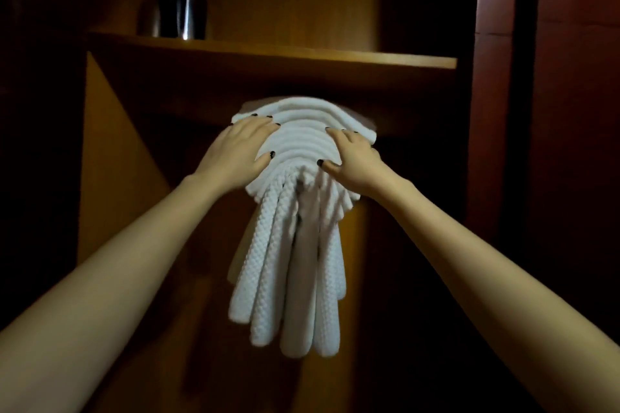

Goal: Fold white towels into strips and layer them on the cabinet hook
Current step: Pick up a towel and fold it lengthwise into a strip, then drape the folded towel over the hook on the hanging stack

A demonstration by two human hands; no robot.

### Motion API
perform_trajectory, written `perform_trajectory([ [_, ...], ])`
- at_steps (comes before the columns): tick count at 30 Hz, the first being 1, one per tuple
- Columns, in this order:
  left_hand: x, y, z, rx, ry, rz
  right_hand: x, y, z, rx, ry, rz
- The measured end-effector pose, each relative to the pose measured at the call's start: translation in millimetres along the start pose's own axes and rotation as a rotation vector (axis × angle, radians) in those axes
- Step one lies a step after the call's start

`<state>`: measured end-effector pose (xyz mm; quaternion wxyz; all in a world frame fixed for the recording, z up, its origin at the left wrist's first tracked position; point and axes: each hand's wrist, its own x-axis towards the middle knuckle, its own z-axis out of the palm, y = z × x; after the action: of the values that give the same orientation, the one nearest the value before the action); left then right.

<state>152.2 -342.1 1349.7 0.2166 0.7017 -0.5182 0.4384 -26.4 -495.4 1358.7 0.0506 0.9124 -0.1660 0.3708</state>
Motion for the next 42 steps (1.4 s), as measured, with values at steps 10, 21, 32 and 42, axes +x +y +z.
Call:
perform_trajectory([
  [10, -234.4, 0.9, -34.9, 0.33, -0.455, -0.01, -159.2, -109.4, 122.4, 0.182, -0.336, -0.087],
  [21, -518.0, -116.0, -144.1, 0.338, -0.715, -0.474, -252.2, -330.1, 272.0, 0.397, -0.696, -0.271],
  [32, -746.6, -253.7, -205.9, 0.234, -0.761, -1.014, -318.8, -616.8, 405.5, 0.456, -0.973, -0.507],
  [42, -876.8, -347.7, -209.6, 0.132, -0.943, -1.031, -345.9, -728.9, 512.4, 0.354, -1.193, -0.408],
])
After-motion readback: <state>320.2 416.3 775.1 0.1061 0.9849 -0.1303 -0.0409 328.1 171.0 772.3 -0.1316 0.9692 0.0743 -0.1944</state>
